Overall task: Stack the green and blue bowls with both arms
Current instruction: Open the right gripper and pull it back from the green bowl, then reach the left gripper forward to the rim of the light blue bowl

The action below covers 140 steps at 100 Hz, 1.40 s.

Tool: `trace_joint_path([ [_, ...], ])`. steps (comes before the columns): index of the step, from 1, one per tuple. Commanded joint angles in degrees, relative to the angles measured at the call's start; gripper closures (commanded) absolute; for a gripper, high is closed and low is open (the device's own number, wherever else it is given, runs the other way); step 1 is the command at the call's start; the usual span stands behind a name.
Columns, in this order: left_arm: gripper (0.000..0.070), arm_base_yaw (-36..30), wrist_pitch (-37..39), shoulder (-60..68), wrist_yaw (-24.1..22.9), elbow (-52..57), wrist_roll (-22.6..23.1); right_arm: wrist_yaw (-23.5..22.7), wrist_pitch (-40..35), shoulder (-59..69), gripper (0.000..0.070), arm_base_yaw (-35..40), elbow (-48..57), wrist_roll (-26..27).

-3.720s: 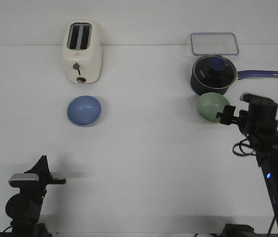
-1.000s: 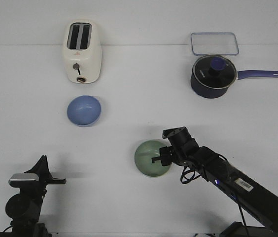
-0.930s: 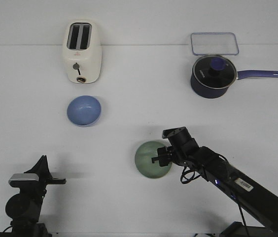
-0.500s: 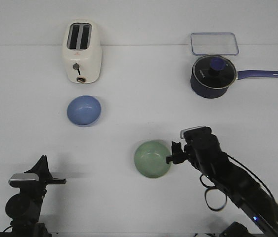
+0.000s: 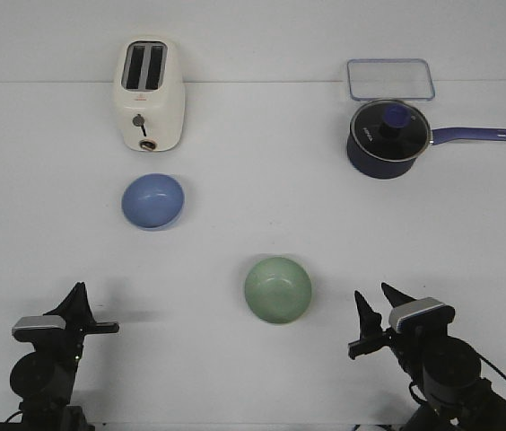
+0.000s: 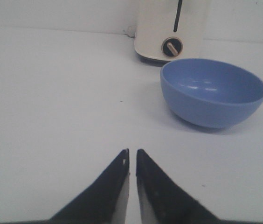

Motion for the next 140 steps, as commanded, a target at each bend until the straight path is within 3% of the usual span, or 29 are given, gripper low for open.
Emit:
trace_joint_path([
  [1, 0.0687, 0.2, 0.6, -0.1, 0.1, -1.2, -8.4, 0.0, 0.9, -0.4, 0.0353, 0.5, -0.3, 0.6],
  [20, 0.0690, 0.2, 2.5, -0.1, 0.2, -0.3, -16.2, 0.0, 0.8, -0.3, 0.0353, 0.5, -0.5, 0.3],
  [32, 0.0689, 0.2, -1.6, 2.0, 0.9, 6.6, -21.2, 0.2, 1.0, -0.3, 0.0353, 0.5, -0.5, 0.0],
  [42, 0.0689, 0.2, -5.3, 8.5, 0.9, 15.9, -20.1, 0.1, 1.0, -0.3, 0.0353, 0.5, -0.5, -0.1],
  [55, 0.0677, 0.2, -12.2, 23.8, 2.1, 32.0, -13.2, 0.1, 1.2, -0.3, 0.0353, 0.5, -0.5, 0.0],
  [60, 0.0591, 0.1, -15.2, 30.5, 3.7, 38.3, -10.1, 0.1, 1.5, -0.3, 0.0353, 0.5, -0.5, 0.0],
  [71, 0.0226, -1.4, -20.3, 44.0, 4.7, 49.5, -7.2, 0.0, 2.5, -0.3, 0.0353, 0.5, -0.5, 0.0],
  [76, 0.0159, -2.0, -22.1, 49.7, 4.9, 53.4, -6.9, 0.0, 3.1, -0.3, 0.0353, 0.5, -0.5, 0.0],
  [108, 0.0156, -4.3, -26.7, 80.7, 6.2, 67.1, -5.9, 0.0, 4.9, -0.3, 0.0353, 0.5, -0.5, -0.1],
  [140, 0.0165, -4.5, -20.3, 95.1, 6.0, 69.8, -6.3, 0.0, 4.9, -0.3, 0.0353, 0.5, -0.5, 0.1],
])
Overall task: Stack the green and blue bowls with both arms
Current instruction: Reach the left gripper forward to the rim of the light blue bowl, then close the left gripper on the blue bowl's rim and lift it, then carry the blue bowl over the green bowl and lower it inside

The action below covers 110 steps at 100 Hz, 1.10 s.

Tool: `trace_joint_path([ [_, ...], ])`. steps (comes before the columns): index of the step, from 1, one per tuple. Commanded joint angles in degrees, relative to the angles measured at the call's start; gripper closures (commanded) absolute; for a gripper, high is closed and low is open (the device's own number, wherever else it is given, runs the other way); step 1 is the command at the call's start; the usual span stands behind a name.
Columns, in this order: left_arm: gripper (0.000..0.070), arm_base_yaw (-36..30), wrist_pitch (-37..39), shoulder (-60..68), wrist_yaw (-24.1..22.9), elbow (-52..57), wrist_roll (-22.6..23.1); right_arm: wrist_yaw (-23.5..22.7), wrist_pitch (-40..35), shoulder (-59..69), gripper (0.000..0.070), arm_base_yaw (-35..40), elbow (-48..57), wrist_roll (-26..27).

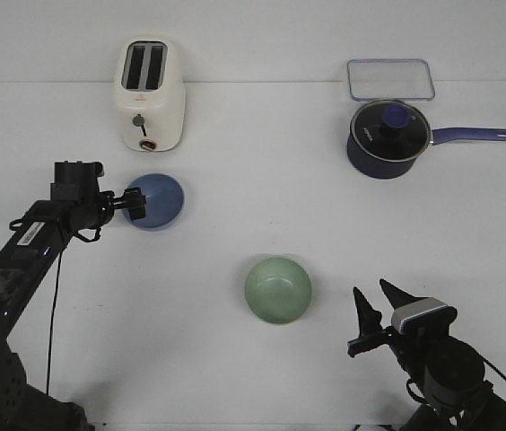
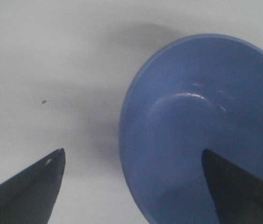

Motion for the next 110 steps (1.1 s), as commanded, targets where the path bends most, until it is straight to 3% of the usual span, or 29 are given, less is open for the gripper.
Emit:
trace_joint_path([
  [1, 0.0166, -0.4, 1.1, 1.9, -0.1, 1.4, 0.3, 0.0, 0.6, 0.1, 0.0353, 0.5, 0.1, 0.1],
  [7, 0.0186, -0.7, 2.1, 3.1, -0.3, 1.4, 0.3, 0.1, 0.6, 0.1, 0.0353, 0.5, 0.1, 0.1],
  [25, 0.0349, -1.7, 3.4, 5.8, -0.4, 1.4, 0.3, 0.1, 0.7, 0.1, 0.0353, 0.5, 0.1, 0.1],
  [33, 0.0486, -2.2, 3.8, 6.0, -1.6, 1.4, 0.3, 0.1, 0.7, 0.1, 0.0353, 0.5, 0.1, 0.1],
  [42, 0.0700, -2.6, 3.8, 6.0, -2.5, 1.4, 0.5, 0.1, 0.7, 0.1, 0.0353, 0.5, 0.1, 0.1],
  [72, 0.0689, -4.2, 3.5, -0.6, -1.9, 1.5, 1.0, 0.1, 0.6, 0.1, 0.0353, 0.5, 0.1, 0.0],
  [84, 0.0689, -6.5, 2.2, -8.1, 1.6, 1.5, 0.7, 0.1, 0.6, 0.1, 0.0353, 0.5, 0.1, 0.0],
  [110, 0.0690, -19.6, -4.9, -16.5, 4.7, 1.1, -0.3, 0.5, 0.6, 0.1, 0.0353, 0.5, 0.1, 0.0],
])
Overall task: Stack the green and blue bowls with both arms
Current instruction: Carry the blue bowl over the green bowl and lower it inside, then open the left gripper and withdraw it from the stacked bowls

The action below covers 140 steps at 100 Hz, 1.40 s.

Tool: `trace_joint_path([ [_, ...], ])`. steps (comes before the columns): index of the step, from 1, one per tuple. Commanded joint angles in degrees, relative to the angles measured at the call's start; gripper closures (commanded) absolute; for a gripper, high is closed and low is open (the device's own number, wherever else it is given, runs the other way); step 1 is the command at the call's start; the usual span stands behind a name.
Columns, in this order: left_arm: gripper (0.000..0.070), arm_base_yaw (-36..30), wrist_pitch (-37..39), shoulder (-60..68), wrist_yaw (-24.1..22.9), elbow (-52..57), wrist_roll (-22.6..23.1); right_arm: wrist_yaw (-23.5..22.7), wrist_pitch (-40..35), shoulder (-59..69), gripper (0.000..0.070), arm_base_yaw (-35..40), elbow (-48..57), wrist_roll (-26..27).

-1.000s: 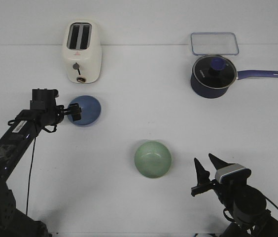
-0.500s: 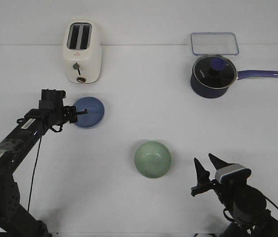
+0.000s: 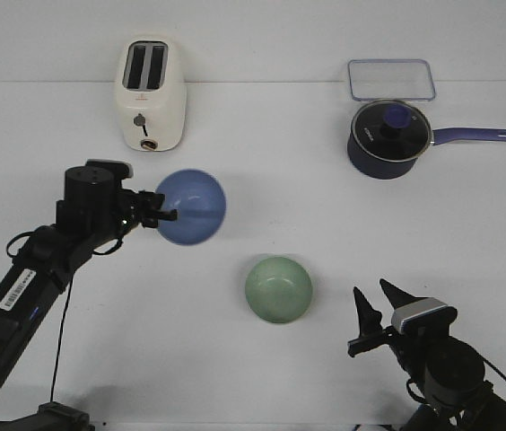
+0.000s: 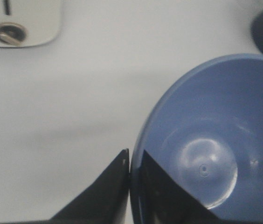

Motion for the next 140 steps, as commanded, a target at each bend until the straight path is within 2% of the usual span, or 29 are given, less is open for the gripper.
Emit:
trace_joint_path([
  [1, 0.0690, -4.1, -1.4, 1.7, 1.3, 0.2, -0.9, 0.3, 0.6, 0.1, 0.0353, 0.5, 0.1, 0.0],
  [15, 0.0690, -13.7, 1.4, 2.9, 1.2, -2.7, -3.6, 0.3, 0.6, 0.1, 0.0353, 0.5, 0.1, 0.0],
  [27, 0.0690, -19.9, 4.2, 5.8, -1.5, -4.1, -5.4, 0.3, 0.6, 0.1, 0.0353, 0.5, 0.1, -0.1],
  [44, 0.0690, -24.8, 6.2, 11.2, -3.1, -4.1, -5.7, 0.3, 0.6, 0.1, 0.0353, 0.5, 0.1, -0.2],
  [61, 0.0677, -25.7, 7.4, 14.5, -3.7, -4.1, -6.1, 0.2, 0.6, 0.1, 0.0353, 0.5, 0.1, -0.2],
  [64, 0.0645, -25.7, 7.6, 14.6, -3.7, -4.1, -6.1, 0.3, 0.6, 0.1, 0.0353, 0.5, 0.1, -0.2],
  [67, 0.0577, -25.7, 7.8, 14.6, -3.7, -4.1, -6.1, 0.3, 0.5, 0.1, 0.0353, 0.5, 0.1, -0.2],
  [77, 0.0263, -25.7, 8.8, 14.1, -3.7, -4.1, -6.1, 0.3, 0.5, 0.1, 0.0353, 0.5, 0.1, -0.2],
  [81, 0.0215, -25.5, 9.0, 13.7, -3.9, -4.0, -6.0, 0.3, 0.5, 0.1, 0.0352, 0.5, 0.1, -0.2],
  [95, 0.0214, -23.7, 9.6, 8.7, -4.2, -4.0, -5.7, 0.2, 0.5, 0.1, 0.0352, 0.5, 0.1, -0.1],
  [106, 0.0214, -21.4, 8.3, 0.7, -5.0, -4.0, -3.7, 0.2, -0.3, 0.1, 0.0352, 0.5, 0.1, -0.1],
  [115, 0.0214, -20.3, 4.6, -7.2, -9.4, -4.5, 0.3, 0.2, -1.6, 0.1, 0.0352, 0.5, 0.1, 0.4],
  [122, 0.0213, -20.2, 3.4, -13.6, -13.2, -7.2, 1.4, 0.2, -2.9, 0.1, 0.0352, 0.5, 0.1, 1.5],
  [129, 0.0213, -20.2, 4.8, -20.3, -14.6, -13.0, 0.7, 0.2, -3.9, 0.0, 0.0352, 0.5, 0.1, 1.6],
  [140, 0.0213, -20.2, 7.9, -30.6, -16.7, -24.3, -3.0, 0.2, -4.3, 0.0, 0.0352, 0.5, 0.1, 0.5],
])
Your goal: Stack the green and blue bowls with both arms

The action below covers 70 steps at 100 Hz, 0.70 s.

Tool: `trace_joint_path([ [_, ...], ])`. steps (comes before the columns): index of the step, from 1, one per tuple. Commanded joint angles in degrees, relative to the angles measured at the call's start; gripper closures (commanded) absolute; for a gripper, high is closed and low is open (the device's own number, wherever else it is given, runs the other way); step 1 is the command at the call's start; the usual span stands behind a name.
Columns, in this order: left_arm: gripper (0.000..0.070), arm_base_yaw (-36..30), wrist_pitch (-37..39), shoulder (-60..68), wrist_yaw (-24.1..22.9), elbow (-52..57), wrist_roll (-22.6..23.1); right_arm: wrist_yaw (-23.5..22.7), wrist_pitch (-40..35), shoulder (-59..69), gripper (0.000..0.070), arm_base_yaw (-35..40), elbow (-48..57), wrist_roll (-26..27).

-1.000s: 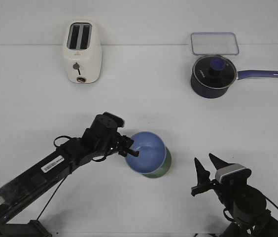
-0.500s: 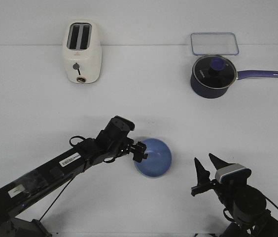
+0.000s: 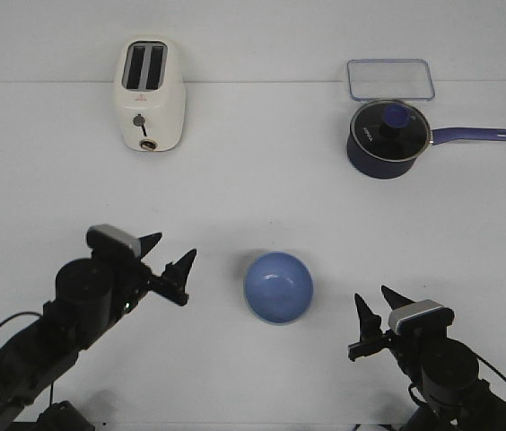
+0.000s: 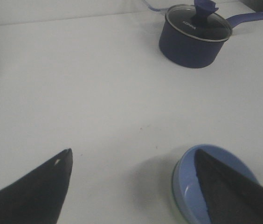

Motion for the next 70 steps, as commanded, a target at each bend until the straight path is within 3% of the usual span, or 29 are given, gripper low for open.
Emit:
trace_joint_path([
  [1, 0.0213, -0.5, 0.7, -4.8, -1.3, -7.0, -2.5, 0.2, 0.3, 0.0, 0.0352, 0.5, 0.1, -0.1],
  [21, 0.0235, -0.5, 1.4, -16.3, -1.7, -17.5, -3.7, 0.2, 0.6, 0.0, 0.0370, 0.5, 0.0, -0.8],
  [25, 0.0342, -0.5, 1.4, -17.3, -1.7, -17.9, -3.7, 0.2, 0.6, 0.0, 0.0465, 0.5, 0.0, -0.8],
  [30, 0.0607, -0.5, 1.3, -18.0, -1.9, -17.9, -3.5, 0.2, 0.6, 0.0, 0.0700, 0.5, 0.0, -0.8],
  [32, 0.0700, -0.5, 1.3, -18.1, -1.9, -17.9, -3.5, 0.2, 0.6, 0.1, 0.0700, 0.5, 0.0, -0.9],
  [35, 0.0677, -0.5, 1.3, -18.3, -1.9, -17.9, -3.5, 0.2, 0.6, 0.1, 0.0688, 0.5, 0.0, -0.8],
  [70, 0.0685, -0.5, 1.6, -18.7, -1.8, -17.9, -3.5, 0.0, 1.7, -0.3, 0.0690, 0.5, 0.1, 0.1],
])
